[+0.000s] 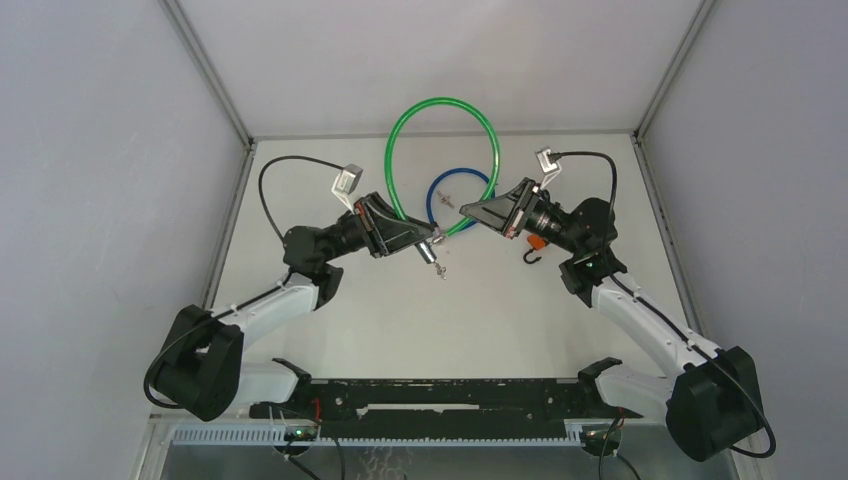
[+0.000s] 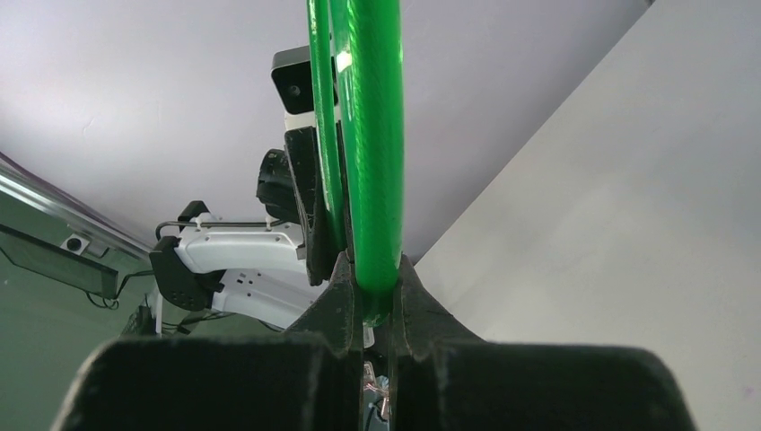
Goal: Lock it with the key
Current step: Lock the lock.
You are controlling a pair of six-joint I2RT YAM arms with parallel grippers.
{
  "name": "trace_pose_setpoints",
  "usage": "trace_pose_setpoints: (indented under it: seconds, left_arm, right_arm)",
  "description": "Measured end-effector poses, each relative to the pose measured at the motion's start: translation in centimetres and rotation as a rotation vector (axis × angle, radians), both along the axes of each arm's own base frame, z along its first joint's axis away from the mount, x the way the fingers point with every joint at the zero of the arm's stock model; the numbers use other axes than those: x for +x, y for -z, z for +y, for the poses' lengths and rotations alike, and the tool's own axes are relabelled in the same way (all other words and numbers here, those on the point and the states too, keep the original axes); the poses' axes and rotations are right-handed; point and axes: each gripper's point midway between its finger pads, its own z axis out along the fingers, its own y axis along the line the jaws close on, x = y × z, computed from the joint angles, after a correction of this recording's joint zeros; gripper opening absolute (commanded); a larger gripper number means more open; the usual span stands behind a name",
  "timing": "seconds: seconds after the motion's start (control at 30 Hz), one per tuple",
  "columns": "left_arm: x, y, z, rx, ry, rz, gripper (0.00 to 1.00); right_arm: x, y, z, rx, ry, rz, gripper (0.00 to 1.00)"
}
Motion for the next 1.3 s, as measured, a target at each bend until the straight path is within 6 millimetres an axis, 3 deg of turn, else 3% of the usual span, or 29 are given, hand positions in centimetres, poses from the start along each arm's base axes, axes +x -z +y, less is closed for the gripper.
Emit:
trace_pose_setpoints:
  seconds: [0.7,1.03,1.3]
  left_arm:
    - [0.1,0.2,0.0,0.007,-0.004,0.001,0.00]
    - [0.3,0.2,0.0,0.005,-0.011,0.008,0.00]
    - [0.7,0.2,0.4,-0.002,-0.037,0.015,0.00]
  right_arm:
    - [-0.5,-0.3,0.4,0.008,-0.021,-0.003,0.00]
    - [-1.3,0.2,1.8,-0.002,-0.039,-0.004,0.00]
    - [-0.7,0.5,2.6,0.002,-0.012,-0.003,0.00]
